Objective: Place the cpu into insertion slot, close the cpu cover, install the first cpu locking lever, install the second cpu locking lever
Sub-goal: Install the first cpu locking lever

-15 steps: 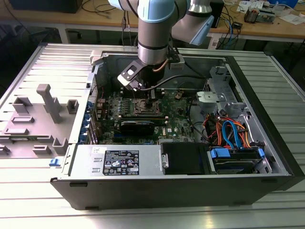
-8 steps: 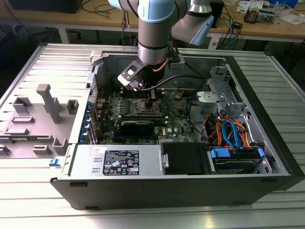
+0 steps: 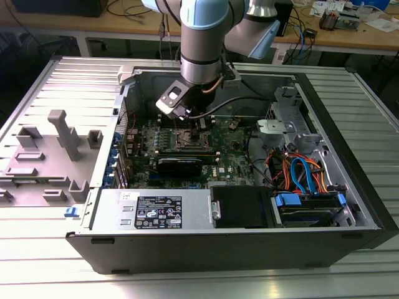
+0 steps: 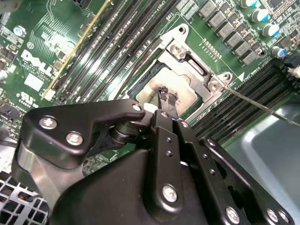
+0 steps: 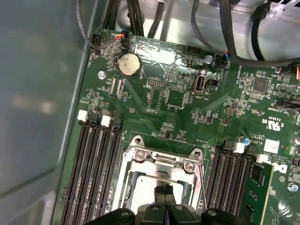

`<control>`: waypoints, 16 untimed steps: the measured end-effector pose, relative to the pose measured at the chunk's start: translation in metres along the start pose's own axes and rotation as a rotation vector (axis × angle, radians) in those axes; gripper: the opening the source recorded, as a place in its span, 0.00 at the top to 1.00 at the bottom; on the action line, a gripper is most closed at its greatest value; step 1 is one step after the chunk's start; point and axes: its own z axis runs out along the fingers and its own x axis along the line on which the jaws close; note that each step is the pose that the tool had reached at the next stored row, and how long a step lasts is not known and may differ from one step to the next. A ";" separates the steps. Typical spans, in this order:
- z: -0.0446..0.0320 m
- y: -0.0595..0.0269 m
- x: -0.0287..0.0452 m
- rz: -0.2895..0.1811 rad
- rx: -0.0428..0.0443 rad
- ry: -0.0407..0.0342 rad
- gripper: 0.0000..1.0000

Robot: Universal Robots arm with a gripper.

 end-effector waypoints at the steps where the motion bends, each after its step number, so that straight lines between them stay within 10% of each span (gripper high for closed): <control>1: -0.0025 -0.0001 0.0000 -0.002 0.0000 0.0000 0.89; 11: -0.0381 -0.0002 -0.0004 -0.011 -0.0003 0.0002 0.89; 16: -0.0441 -0.0002 -0.0004 -0.044 -0.0018 0.0048 0.89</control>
